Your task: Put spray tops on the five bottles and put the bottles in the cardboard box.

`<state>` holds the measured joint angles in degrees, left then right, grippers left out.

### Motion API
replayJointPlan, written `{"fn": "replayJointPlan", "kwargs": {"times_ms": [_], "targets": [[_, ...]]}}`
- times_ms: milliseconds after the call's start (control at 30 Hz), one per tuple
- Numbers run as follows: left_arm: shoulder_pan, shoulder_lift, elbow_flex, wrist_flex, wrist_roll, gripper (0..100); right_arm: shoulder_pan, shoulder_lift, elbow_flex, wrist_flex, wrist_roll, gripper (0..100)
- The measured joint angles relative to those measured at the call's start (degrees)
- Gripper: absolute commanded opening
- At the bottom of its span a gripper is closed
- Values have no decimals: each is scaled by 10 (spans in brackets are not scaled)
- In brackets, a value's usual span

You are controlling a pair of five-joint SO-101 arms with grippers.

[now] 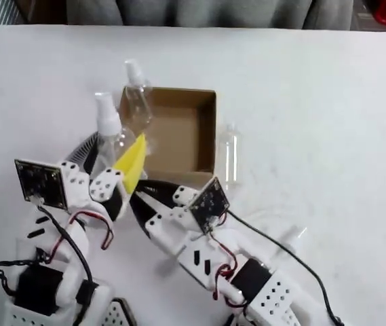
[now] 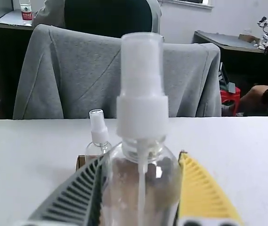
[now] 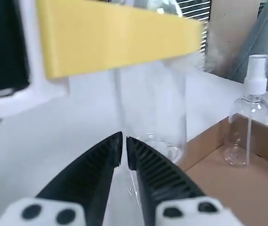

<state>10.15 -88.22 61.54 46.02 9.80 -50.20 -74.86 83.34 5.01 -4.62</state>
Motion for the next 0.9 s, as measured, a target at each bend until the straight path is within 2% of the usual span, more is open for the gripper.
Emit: {"fn": "replayJointPlan", "kwargs": {"times_ms": [200, 300, 433, 633, 733, 900], "targets": [[0, 0, 1, 5, -1, 27, 10, -17, -1, 62, 0, 19], [0, -1, 17, 4, -1, 27, 37, -13, -2, 104, 0, 19], [-12, 0, 57, -43, -1, 27, 90, -5, -11, 148, 0, 19], [-50, 2, 80, -107, -1, 27, 113, -5, -17, 154, 0, 19], [-55, 38, 80, -130, -1, 27, 113, -5, -17, 154, 0, 19], [-57, 170, 64, -180, 0, 27, 113, -5, -17, 154, 0, 19]]}}
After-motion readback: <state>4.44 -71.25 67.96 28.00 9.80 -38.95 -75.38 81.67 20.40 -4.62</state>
